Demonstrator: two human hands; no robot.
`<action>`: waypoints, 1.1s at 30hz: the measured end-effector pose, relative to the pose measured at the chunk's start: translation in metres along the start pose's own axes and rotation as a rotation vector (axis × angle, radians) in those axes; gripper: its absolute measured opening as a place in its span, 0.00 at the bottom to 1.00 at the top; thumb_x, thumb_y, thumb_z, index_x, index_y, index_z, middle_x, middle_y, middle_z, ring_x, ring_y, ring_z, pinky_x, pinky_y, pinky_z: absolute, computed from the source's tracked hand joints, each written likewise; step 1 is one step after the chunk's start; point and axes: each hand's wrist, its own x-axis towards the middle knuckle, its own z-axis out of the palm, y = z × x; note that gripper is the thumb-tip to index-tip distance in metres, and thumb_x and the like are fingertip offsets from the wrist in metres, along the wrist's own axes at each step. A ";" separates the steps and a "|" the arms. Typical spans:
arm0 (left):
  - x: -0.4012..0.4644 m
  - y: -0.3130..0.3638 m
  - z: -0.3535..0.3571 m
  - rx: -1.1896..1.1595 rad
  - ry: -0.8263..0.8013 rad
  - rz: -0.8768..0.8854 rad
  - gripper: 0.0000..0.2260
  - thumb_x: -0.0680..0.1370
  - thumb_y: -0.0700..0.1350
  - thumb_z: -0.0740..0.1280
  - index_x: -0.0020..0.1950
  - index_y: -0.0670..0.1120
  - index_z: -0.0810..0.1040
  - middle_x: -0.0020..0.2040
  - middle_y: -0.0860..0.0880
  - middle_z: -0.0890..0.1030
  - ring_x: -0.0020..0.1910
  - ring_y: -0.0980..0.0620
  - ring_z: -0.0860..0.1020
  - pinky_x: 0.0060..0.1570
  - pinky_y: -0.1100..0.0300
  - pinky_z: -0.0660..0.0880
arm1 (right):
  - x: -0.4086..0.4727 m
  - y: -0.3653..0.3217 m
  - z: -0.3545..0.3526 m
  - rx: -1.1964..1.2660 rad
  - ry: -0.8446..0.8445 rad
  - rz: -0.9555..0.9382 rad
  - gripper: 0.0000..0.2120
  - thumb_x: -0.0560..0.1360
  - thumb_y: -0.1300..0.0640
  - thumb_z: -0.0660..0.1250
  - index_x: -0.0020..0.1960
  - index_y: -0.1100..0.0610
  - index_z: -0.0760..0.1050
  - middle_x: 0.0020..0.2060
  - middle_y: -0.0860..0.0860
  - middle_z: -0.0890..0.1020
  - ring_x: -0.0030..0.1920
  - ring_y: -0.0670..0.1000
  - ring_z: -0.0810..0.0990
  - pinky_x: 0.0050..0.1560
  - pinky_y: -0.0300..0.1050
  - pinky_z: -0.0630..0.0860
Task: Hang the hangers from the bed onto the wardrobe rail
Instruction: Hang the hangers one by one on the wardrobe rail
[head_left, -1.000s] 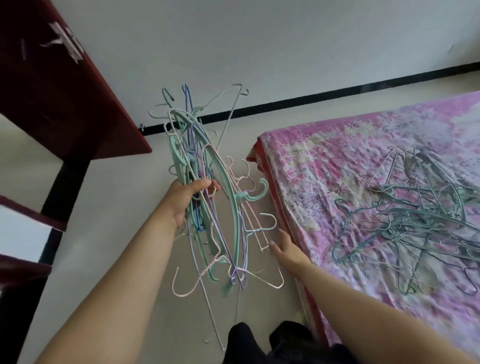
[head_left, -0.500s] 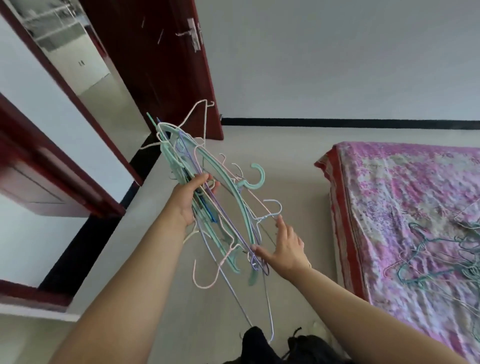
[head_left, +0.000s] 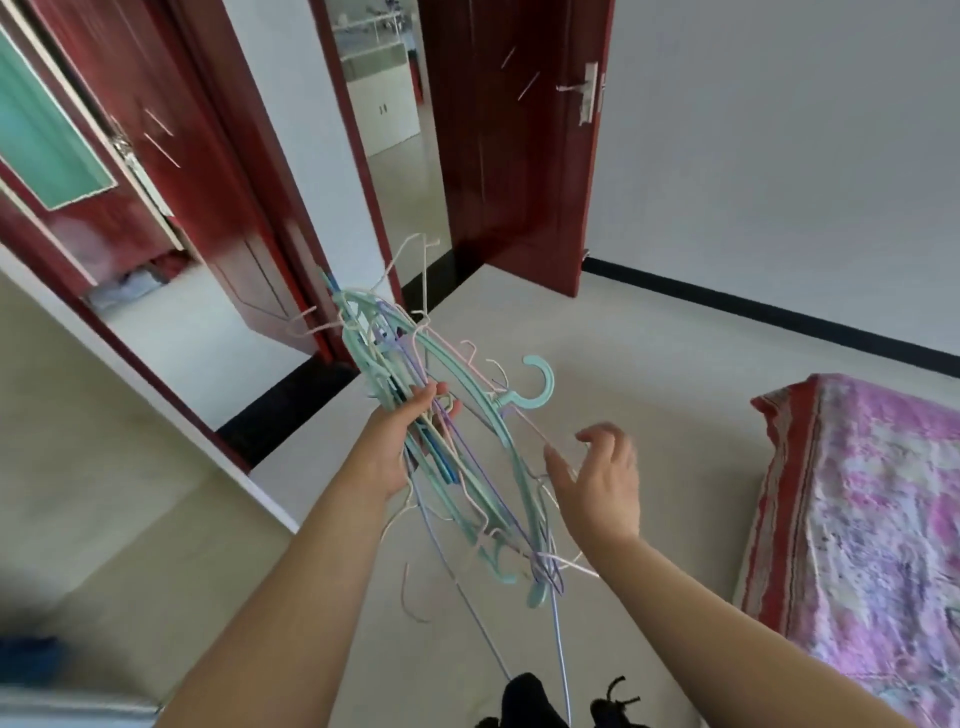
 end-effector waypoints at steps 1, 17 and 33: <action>-0.007 -0.007 -0.002 -0.012 0.013 0.001 0.06 0.77 0.44 0.68 0.50 0.43 0.81 0.49 0.46 0.84 0.50 0.49 0.84 0.53 0.53 0.77 | -0.002 -0.013 -0.005 -0.019 -0.092 -0.083 0.24 0.75 0.39 0.63 0.60 0.56 0.71 0.58 0.51 0.74 0.58 0.56 0.74 0.57 0.50 0.71; -0.106 -0.030 -0.103 -0.140 0.321 0.072 0.18 0.71 0.41 0.75 0.60 0.39 0.80 0.51 0.42 0.84 0.51 0.46 0.83 0.43 0.56 0.81 | -0.077 -0.107 0.043 -0.386 -0.425 -0.602 0.07 0.76 0.55 0.65 0.52 0.56 0.74 0.40 0.52 0.80 0.31 0.58 0.81 0.23 0.36 0.58; -0.156 0.033 -0.298 -0.094 0.477 0.056 0.14 0.71 0.39 0.75 0.55 0.37 0.80 0.50 0.38 0.84 0.41 0.46 0.85 0.41 0.57 0.82 | -0.134 -0.281 0.147 0.526 -0.555 0.088 0.06 0.78 0.51 0.62 0.51 0.53 0.73 0.40 0.53 0.79 0.33 0.48 0.75 0.34 0.45 0.76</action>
